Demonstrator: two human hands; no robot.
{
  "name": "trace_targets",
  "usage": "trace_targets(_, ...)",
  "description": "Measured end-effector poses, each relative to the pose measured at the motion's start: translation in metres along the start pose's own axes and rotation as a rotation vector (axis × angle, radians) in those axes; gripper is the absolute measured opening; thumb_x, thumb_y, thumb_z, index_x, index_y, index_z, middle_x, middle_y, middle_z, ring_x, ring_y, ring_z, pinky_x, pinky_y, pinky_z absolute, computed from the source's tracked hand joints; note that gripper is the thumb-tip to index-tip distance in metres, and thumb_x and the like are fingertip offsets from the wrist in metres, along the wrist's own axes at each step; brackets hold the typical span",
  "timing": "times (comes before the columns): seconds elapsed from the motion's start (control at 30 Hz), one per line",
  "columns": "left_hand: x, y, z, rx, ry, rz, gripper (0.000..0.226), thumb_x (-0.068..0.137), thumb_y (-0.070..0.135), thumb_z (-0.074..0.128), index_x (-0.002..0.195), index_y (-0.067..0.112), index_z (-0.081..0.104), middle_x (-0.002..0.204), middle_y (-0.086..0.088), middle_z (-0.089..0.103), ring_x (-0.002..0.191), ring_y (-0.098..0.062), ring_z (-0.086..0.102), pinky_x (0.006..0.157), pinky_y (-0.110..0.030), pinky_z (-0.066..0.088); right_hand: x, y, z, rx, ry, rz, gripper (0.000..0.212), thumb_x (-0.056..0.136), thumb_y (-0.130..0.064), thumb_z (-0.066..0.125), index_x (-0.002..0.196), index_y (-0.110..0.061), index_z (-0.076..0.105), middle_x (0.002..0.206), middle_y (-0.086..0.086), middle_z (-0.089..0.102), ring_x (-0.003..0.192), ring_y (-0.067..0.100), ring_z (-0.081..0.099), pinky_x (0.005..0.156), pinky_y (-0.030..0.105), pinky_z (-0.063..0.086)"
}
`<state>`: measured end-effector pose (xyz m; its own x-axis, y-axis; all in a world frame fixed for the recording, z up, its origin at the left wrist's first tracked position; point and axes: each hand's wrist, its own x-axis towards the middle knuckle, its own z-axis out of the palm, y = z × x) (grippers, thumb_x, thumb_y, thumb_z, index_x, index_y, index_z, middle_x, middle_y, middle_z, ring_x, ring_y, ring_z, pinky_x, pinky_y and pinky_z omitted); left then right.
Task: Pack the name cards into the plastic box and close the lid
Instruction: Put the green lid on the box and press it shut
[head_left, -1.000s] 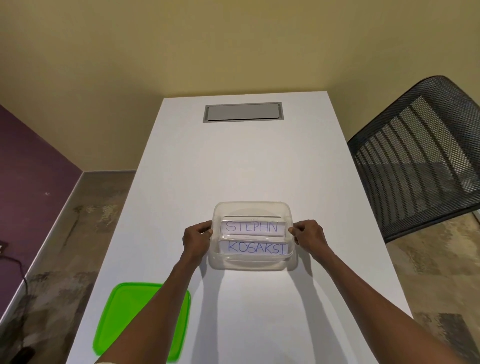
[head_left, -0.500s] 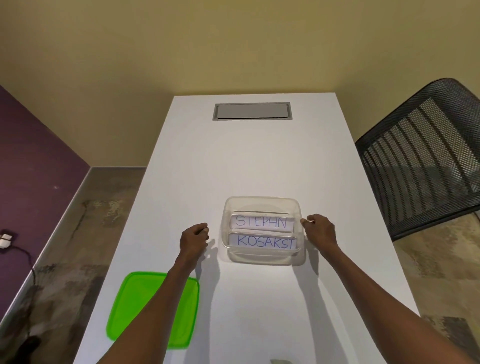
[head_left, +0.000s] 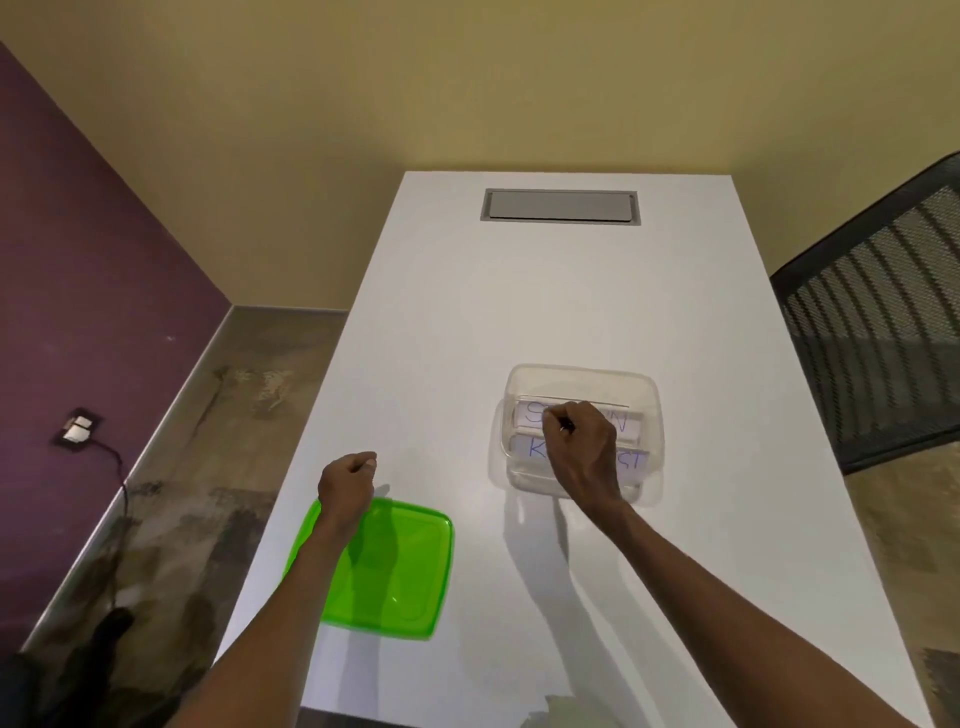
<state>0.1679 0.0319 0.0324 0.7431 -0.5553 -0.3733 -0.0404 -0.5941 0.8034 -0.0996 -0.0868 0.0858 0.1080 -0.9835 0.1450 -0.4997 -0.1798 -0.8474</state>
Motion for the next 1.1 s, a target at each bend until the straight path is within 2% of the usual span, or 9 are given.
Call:
trace_targets(0.1, 0.000, -0.014, -0.017, 0.155, 0.038, 0.057, 0.026, 0.090, 0.005, 0.057, 0.114, 0.001, 0.068, 0.120, -0.016, 0.066, 0.114, -0.028, 0.059, 0.098, -0.036, 0.045, -0.027, -0.015, 0.020, 0.001, -0.106, -0.104, 0.017, 0.081, -0.002, 0.063, 0.066, -0.010, 0.064, 0.065, 0.001, 0.059, 0.065, 0.016, 0.053, 0.063, 0.026, 0.038)
trace_targets(0.2, 0.001, -0.027, -0.029, 0.260, 0.058, 0.080, 0.028, 0.092, 0.004, 0.053, 0.118, 0.000, 0.064, 0.124, -0.019, 0.063, 0.119, -0.032, 0.056, 0.102, -0.040, 0.043, -0.050, -0.019, 0.042, -0.036, -0.275, -0.113, 0.014, 0.080, -0.005, 0.064, 0.067, -0.008, 0.068, 0.064, 0.005, 0.064, 0.064, 0.017, 0.056, 0.064, 0.028, 0.041)
trace_targets(0.37, 0.006, -0.044, -0.039, 0.427, 0.086, 0.060, 0.036, 0.093, 0.002, 0.048, 0.128, -0.003, 0.055, 0.134, -0.026, 0.054, 0.127, -0.038, 0.048, 0.106, -0.042, 0.036, -0.075, -0.004, 0.077, -0.113, -0.610, 0.175, 0.017, 0.081, -0.006, 0.058, 0.080, 0.000, 0.074, 0.083, 0.014, 0.075, 0.082, 0.022, 0.070, 0.074, 0.026, 0.050)
trace_targets(0.43, 0.008, -0.050, -0.041, 0.488, 0.067, 0.037, 0.039, 0.093, 0.003, 0.048, 0.131, -0.005, 0.050, 0.136, -0.029, 0.049, 0.128, -0.040, 0.045, 0.107, -0.043, 0.035, -0.082, 0.005, 0.086, -0.154, -0.678, 0.295, 0.017, 0.079, -0.003, 0.057, 0.075, -0.001, 0.074, 0.083, 0.015, 0.074, 0.083, 0.023, 0.069, 0.075, 0.027, 0.052)
trace_targets(0.53, 0.011, -0.060, -0.044, 0.526, 0.032, -0.010, 0.043, 0.092, 0.004, 0.052, 0.133, -0.008, 0.045, 0.136, -0.032, 0.046, 0.128, -0.041, 0.043, 0.105, -0.041, 0.034, -0.090, 0.013, 0.097, -0.150, -0.713, 0.468, 0.031, 0.075, -0.001, 0.058, 0.048, -0.014, 0.052, 0.059, 0.009, 0.059, 0.063, 0.019, 0.060, 0.062, 0.023, 0.046)
trace_targets(0.7, 0.011, -0.073, -0.048, 0.604, 0.046, -0.080, 0.043, 0.091, 0.008, 0.057, 0.129, -0.009, 0.047, 0.130, -0.034, 0.049, 0.121, -0.045, 0.048, 0.100, -0.043, 0.038, -0.101, 0.015, 0.115, -0.176, -0.782, 0.579, 0.016, 0.073, 0.002, 0.061, 0.059, -0.005, 0.058, 0.064, 0.017, 0.051, 0.064, 0.018, 0.050, 0.060, 0.027, 0.035)
trace_targets(0.87, 0.010, -0.081, -0.051, 0.600, 0.043, -0.169, 0.032, 0.092, 0.010, 0.048, 0.122, -0.002, 0.048, 0.125, -0.027, 0.050, 0.114, -0.042, 0.051, 0.093, -0.042, 0.044, -0.106, 0.020, 0.126, -0.144, -0.794, 0.622, 0.008, 0.076, 0.002, 0.058, 0.072, -0.004, 0.062, 0.073, 0.017, 0.057, 0.070, 0.021, 0.054, 0.064, 0.030, 0.042)
trace_targets(1.0, 0.014, -0.088, -0.055, 0.550, 0.031, -0.128, 0.034, 0.093, 0.001, 0.049, 0.124, -0.013, 0.047, 0.126, -0.036, 0.050, 0.117, -0.044, 0.049, 0.092, -0.041, 0.040, -0.106, 0.022, 0.125, -0.037, -0.832, 0.744, 0.013, 0.084, -0.004, 0.056, 0.090, -0.014, 0.062, 0.090, 0.010, 0.061, 0.084, 0.022, 0.060, 0.084, 0.036, 0.055)
trace_targets(1.1, 0.016, -0.089, -0.058, 0.525, 0.025, -0.121, 0.036, 0.094, -0.003, 0.047, 0.126, -0.017, 0.045, 0.116, -0.038, 0.054, 0.120, -0.044, 0.048, 0.093, -0.034, 0.038, -0.104, 0.022, 0.126, -0.075, -0.775, 0.694, 0.013, 0.075, 0.003, 0.057, 0.081, 0.006, 0.068, 0.075, 0.016, 0.058, 0.072, 0.022, 0.056, 0.066, 0.033, 0.049)
